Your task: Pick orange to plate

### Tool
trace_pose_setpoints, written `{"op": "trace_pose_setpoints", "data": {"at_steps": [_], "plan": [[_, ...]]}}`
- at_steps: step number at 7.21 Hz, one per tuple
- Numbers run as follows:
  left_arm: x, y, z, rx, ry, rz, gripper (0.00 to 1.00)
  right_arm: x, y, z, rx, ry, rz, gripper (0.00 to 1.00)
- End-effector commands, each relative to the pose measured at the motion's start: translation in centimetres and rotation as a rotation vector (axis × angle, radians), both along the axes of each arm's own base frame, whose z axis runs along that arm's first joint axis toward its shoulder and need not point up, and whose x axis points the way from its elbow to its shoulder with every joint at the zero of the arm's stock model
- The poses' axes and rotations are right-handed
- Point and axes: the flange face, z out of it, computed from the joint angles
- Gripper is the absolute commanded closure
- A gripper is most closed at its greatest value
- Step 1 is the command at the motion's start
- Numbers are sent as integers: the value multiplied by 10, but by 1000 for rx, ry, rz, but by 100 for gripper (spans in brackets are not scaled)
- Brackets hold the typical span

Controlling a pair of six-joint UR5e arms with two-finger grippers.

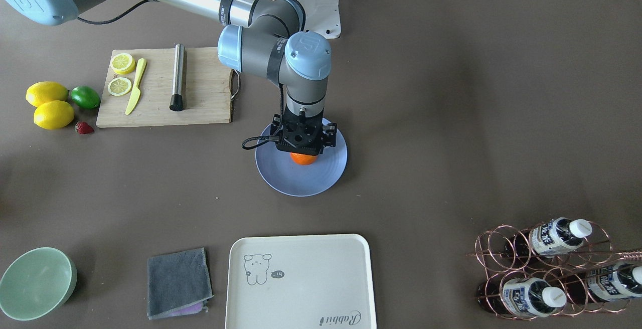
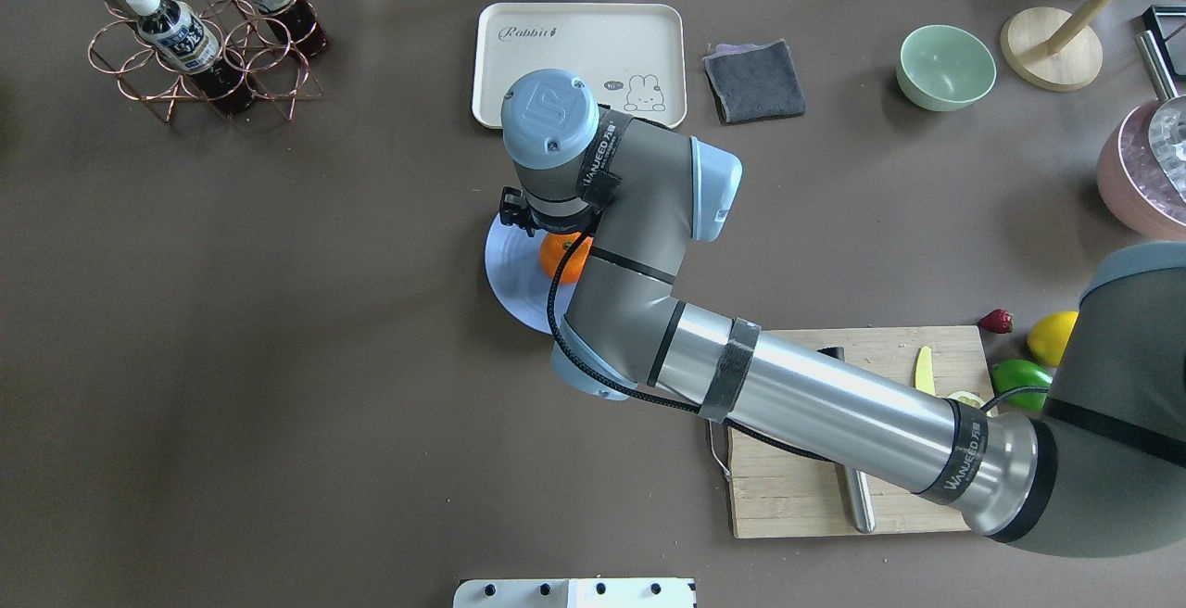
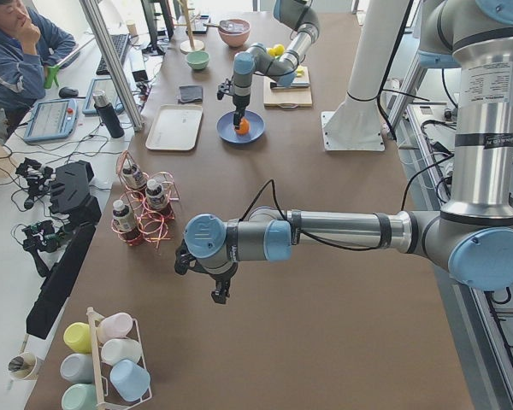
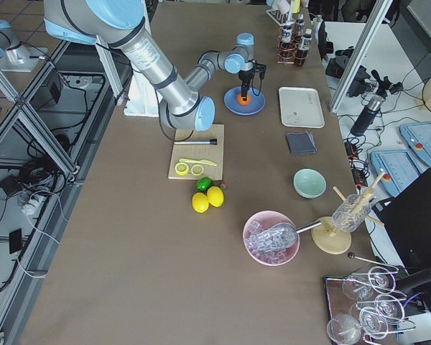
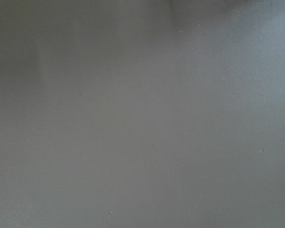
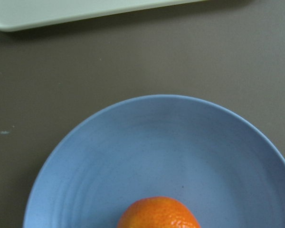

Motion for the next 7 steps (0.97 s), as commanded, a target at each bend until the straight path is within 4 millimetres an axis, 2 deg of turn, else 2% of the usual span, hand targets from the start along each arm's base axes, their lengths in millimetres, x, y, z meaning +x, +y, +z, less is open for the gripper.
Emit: {"op": "trace_pose_setpoints", "data": {"at_steps": [1, 2, 3, 4, 6, 7], "plan": [[-2, 1, 3, -7, -12, -2, 2, 63, -48, -1, 5, -60, -79, 0], [-10, 2, 3, -4, -15, -10, 2, 103, -70, 25, 31, -58, -96, 0], [-11, 3, 3, 17, -15, 9, 2, 151, -90, 58, 32, -65, -118, 0], [-13, 5, 4, 16, -30, 7, 2, 211, -104, 108, 70, -49, -150, 0], [-18, 7, 8, 15, -82, 11, 2, 355, -117, 224, 172, 19, -246, 0], [-17, 7, 7, 18, -81, 10, 2, 417, -99, 277, 217, 67, -317, 0]]}}
